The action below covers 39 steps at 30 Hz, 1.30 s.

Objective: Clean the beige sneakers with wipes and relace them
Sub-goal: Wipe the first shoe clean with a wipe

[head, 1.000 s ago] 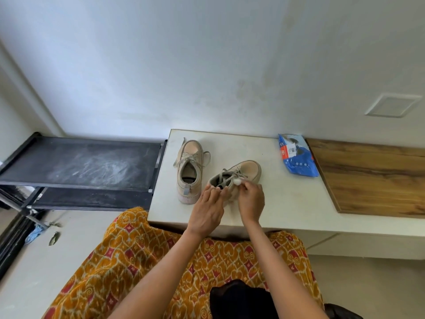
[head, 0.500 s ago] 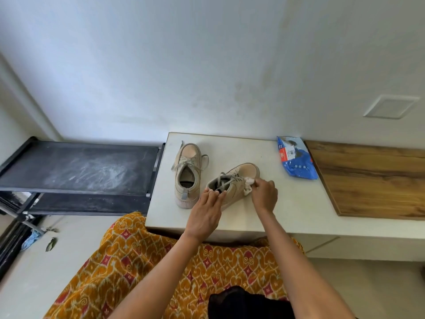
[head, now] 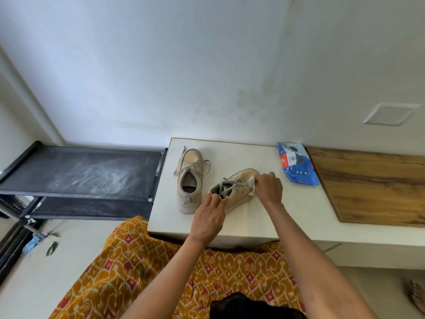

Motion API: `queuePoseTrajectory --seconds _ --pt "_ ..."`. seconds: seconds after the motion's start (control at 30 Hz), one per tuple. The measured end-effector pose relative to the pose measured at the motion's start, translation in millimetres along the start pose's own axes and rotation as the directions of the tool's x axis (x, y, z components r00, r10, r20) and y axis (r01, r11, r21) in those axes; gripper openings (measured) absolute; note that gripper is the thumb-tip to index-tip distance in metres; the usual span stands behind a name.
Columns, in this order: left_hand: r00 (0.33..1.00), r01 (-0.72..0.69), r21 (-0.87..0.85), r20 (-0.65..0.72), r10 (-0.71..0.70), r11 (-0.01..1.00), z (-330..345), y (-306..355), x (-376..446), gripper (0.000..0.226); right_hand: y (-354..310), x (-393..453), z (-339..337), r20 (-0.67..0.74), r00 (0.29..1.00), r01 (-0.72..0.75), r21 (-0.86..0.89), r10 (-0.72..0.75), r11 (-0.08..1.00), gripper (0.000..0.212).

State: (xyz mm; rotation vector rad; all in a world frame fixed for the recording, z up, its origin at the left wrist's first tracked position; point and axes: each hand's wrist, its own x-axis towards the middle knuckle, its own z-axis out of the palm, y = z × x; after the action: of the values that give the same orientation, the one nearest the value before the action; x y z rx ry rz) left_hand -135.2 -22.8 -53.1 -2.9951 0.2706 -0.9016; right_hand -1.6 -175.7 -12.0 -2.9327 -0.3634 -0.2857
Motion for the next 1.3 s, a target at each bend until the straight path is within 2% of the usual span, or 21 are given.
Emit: queuePoseTrajectory --seconds 0.1,0.17,0.27,0.33,0.4,0.47,0.53,0.6,0.73,0.83,0.9,0.97,1.07,1.13,1.2,1.3 --pt "1.0 -0.001 -0.003 0.001 0.001 1.0 0.8 1.1 -2.9 0.038 -15.7 -17.0 0.0 -0.125 0.981 0.168 0.16 -0.149 0.973 0.012" --pt "1.0 0.004 -0.008 0.005 -0.004 1.0 2.7 0.0 -2.0 0.037 -15.6 -33.9 10.4 -0.131 0.965 0.244 0.138 -0.226 0.96 0.017" --pt "0.999 0.026 -0.033 0.045 -0.025 0.999 4.5 -1.9 -1.1 0.033 0.1 -29.3 17.2 -0.041 0.99 0.133 0.004 -0.132 0.991 0.016" --pt "0.997 0.038 -0.037 0.067 -0.035 0.999 4.6 -3.2 -0.5 0.028 5.3 -13.0 13.8 0.013 0.993 0.119 -0.049 -0.119 0.992 0.018" --pt "0.997 0.048 -0.029 0.066 -0.046 0.998 2.8 -1.7 0.6 0.027 0.2 -2.9 5.9 0.001 0.997 0.071 0.061 -0.071 0.996 0.02" --pt "0.998 0.047 -0.015 0.039 -0.046 0.999 2.6 0.3 1.1 0.026 -11.7 -6.9 1.5 -0.08 0.997 0.029 0.28 -0.007 0.96 0.021" --pt "0.999 0.027 -0.004 0.031 -0.027 1.0 3.1 0.1 -0.4 0.026 -23.4 -24.1 7.2 -0.118 0.992 0.093 0.41 -0.048 0.908 0.021" --pt "0.999 -0.015 0.021 0.05 0.014 1.0 8.0 -1.9 -5.6 0.032 -24.0 -43.6 21.7 -0.104 0.993 0.098 0.415 -0.06 0.904 0.021" --pt "0.992 0.015 -0.027 0.122 -0.012 1.0 14.6 -3.8 -16.9 0.047 -3.0 -44.5 33.3 -0.023 0.996 -0.077 0.305 0.088 0.949 0.019" --pt "0.99 0.034 -0.065 0.142 -0.025 0.997 12.6 -1.2 -19.4 0.052 -5.8 -31.1 24.2 -0.017 0.998 -0.061 0.259 0.068 0.964 0.021" --pt "0.989 0.029 -0.087 0.148 -0.016 0.996 11.6 -0.5 -21.3 0.053 -18.6 -33.7 17.8 -0.036 0.992 -0.09 0.434 0.117 0.896 0.018" --pt "0.988 0.031 -0.109 0.155 -0.013 0.994 12.6 -0.6 -24.3 0.054 -35.9 -48.6 15.4 -0.02 0.983 -0.132 0.623 0.185 0.771 0.016" --pt "0.994 0.019 -0.136 0.11 -0.004 0.99 15.9 0.0 -27.7 0.054 -59.2 -79.3 21.1 -0.058 0.971 -0.112 0.751 0.234 0.651 0.014" --pt "0.998 0.008 -0.162 0.056 0.001 0.987 19.4 -0.4 -27.3 0.055 -64.3 -94.5 25.0 -0.053 0.98 -0.082 0.774 0.194 0.628 0.016" --pt "0.998 0.002 -0.151 0.064 0.007 0.989 21.5 -2.1 -26.4 0.056 -55.7 -99.3 28.8 -0.047 0.989 -0.053 0.764 0.138 0.643 0.016" --pt "0.997 0.017 -0.128 0.082 -0.007 0.992 23.4 -3.4 -25.5 0.055 -35.2 -84.0 29.9 -0.002 0.978 -0.143 0.722 0.209 0.677 0.012"
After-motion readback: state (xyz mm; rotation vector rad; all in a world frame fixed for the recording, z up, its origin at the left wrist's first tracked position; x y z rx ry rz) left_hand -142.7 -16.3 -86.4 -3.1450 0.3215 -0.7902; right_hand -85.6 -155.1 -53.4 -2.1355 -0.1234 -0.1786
